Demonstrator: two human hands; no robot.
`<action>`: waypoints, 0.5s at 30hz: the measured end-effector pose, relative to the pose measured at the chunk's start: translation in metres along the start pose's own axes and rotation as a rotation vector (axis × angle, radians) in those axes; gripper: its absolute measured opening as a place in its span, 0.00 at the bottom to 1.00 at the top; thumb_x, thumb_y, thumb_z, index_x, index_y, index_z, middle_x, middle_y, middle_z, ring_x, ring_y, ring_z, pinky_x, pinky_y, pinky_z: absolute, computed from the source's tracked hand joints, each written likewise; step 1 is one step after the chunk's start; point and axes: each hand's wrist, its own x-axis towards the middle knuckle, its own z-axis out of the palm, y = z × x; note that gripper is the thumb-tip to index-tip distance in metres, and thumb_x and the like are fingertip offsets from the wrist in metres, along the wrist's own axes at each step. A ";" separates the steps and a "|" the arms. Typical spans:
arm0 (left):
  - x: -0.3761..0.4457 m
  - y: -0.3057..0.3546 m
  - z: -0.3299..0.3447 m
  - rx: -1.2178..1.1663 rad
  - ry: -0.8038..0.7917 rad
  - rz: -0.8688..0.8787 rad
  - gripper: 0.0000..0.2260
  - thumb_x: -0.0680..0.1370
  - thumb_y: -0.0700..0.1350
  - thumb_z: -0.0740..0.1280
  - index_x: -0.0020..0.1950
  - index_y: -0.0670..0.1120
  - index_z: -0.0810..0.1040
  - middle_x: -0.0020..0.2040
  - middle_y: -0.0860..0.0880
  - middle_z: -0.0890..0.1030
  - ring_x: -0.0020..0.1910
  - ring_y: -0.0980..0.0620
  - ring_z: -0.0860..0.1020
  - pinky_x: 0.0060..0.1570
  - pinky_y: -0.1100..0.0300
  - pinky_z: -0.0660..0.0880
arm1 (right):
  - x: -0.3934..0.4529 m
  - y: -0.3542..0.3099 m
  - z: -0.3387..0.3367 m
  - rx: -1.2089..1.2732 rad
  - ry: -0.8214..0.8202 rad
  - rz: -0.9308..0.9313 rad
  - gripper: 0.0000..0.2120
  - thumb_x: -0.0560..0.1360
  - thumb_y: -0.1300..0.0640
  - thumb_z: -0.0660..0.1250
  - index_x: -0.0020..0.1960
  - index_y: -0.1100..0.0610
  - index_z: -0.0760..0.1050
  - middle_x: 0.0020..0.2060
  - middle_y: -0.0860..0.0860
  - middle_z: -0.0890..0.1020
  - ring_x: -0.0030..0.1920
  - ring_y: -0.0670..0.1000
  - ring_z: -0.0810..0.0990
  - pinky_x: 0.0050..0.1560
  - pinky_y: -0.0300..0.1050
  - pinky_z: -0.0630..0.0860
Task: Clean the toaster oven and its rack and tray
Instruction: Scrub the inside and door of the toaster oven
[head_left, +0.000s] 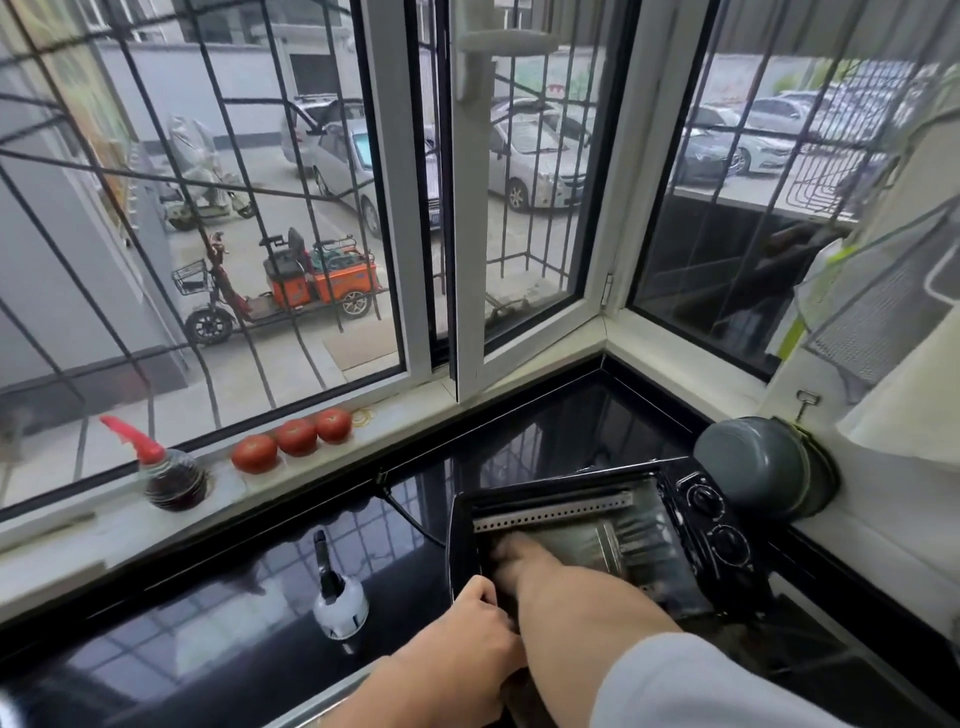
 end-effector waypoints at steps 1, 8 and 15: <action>-0.001 0.002 -0.003 -0.003 -0.039 0.005 0.16 0.67 0.48 0.65 0.35 0.54 0.55 0.29 0.54 0.69 0.31 0.51 0.66 0.49 0.55 0.60 | -0.002 0.002 -0.001 -0.019 -0.013 0.005 0.17 0.81 0.66 0.52 0.38 0.67 0.73 0.36 0.61 0.76 0.38 0.58 0.70 0.47 0.47 0.67; -0.003 0.009 -0.009 0.068 -0.116 0.035 0.23 0.65 0.47 0.66 0.34 0.53 0.48 0.28 0.54 0.72 0.28 0.50 0.68 0.47 0.54 0.59 | -0.004 0.011 -0.006 0.215 -0.028 0.028 0.10 0.77 0.64 0.60 0.45 0.66 0.79 0.30 0.63 0.83 0.44 0.62 0.78 0.52 0.53 0.73; -0.009 0.022 -0.021 -0.089 -0.075 0.023 0.20 0.70 0.41 0.65 0.42 0.58 0.53 0.36 0.49 0.77 0.35 0.45 0.72 0.56 0.48 0.64 | -0.043 0.003 -0.020 0.738 0.154 -0.141 0.14 0.81 0.63 0.54 0.37 0.59 0.66 0.17 0.58 0.74 0.35 0.57 0.70 0.23 0.41 0.76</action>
